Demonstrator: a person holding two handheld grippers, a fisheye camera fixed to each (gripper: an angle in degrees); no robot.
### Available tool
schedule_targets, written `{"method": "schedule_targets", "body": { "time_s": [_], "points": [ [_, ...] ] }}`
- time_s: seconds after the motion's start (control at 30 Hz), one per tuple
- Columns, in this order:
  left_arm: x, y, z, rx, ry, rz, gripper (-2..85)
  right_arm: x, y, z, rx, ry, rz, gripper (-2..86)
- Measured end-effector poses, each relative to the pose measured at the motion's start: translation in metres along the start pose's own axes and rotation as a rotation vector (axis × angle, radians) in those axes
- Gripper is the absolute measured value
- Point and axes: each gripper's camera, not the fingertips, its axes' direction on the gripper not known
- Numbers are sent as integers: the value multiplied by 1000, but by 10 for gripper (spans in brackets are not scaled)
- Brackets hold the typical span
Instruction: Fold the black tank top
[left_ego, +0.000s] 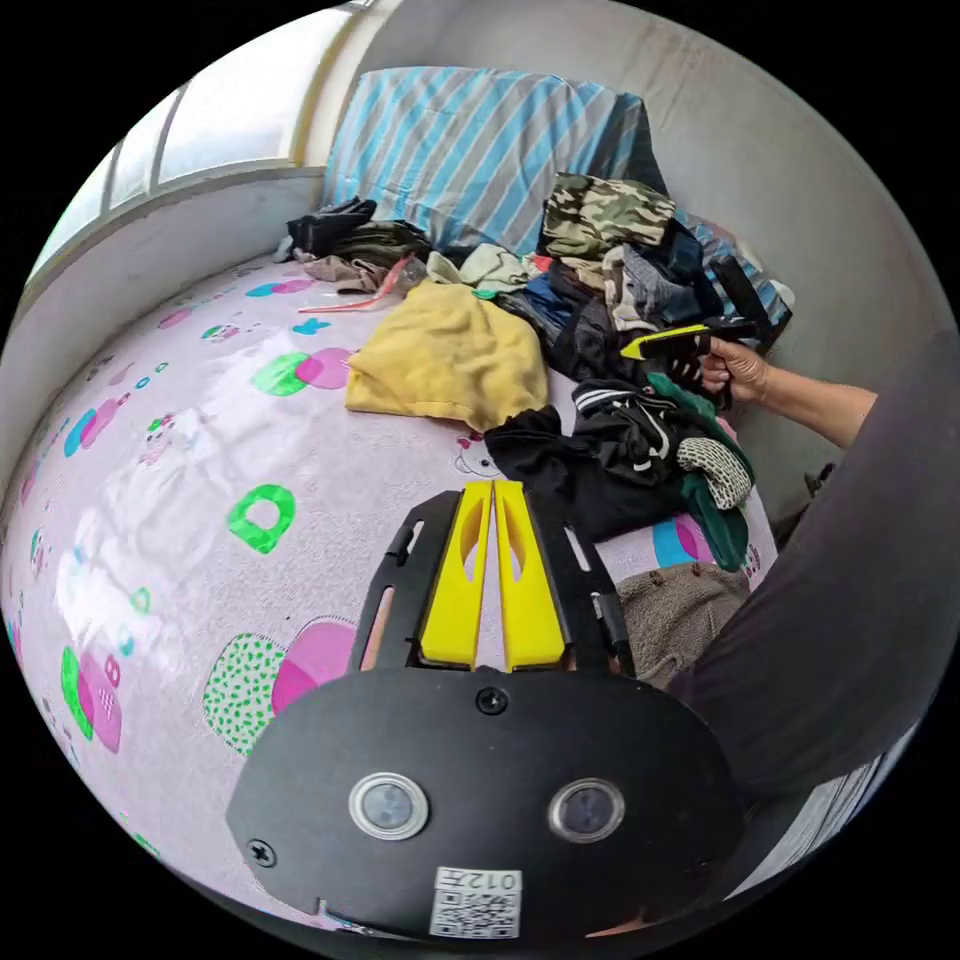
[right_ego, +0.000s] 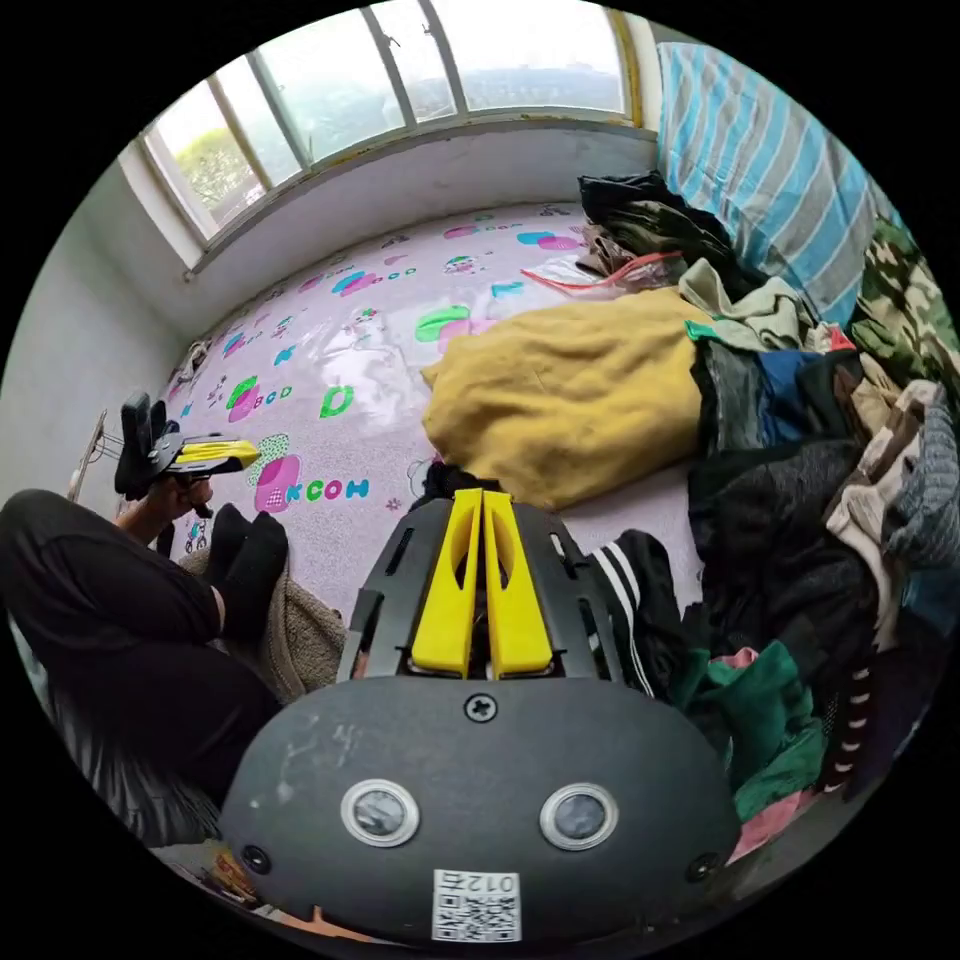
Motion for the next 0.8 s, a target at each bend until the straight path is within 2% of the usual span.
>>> {"method": "schedule_targets", "body": {
  "time_s": [0.2,0.37,0.53,0.6,0.67,0.73,0.8],
  "points": [
    [30,-62,80,-148,127,120,9,-30,153,15,-55,34,120,74],
    [31,-96,125,-233,165,119,17,-147,197,27,2,51,-55,82],
    [15,-111,138,-274,176,53,29,-235,204,102,-133,60,-193,132],
    [9,-113,136,-267,182,21,32,-254,215,130,-192,89,-215,126],
    [1,-115,129,-258,190,-19,37,-270,231,144,-224,101,-215,74],
    [-6,-114,121,-246,197,-51,42,-299,258,122,-143,148,-203,10],
    [-13,-114,110,-227,193,-74,47,-328,278,92,-79,113,-213,2]
  ]
}}
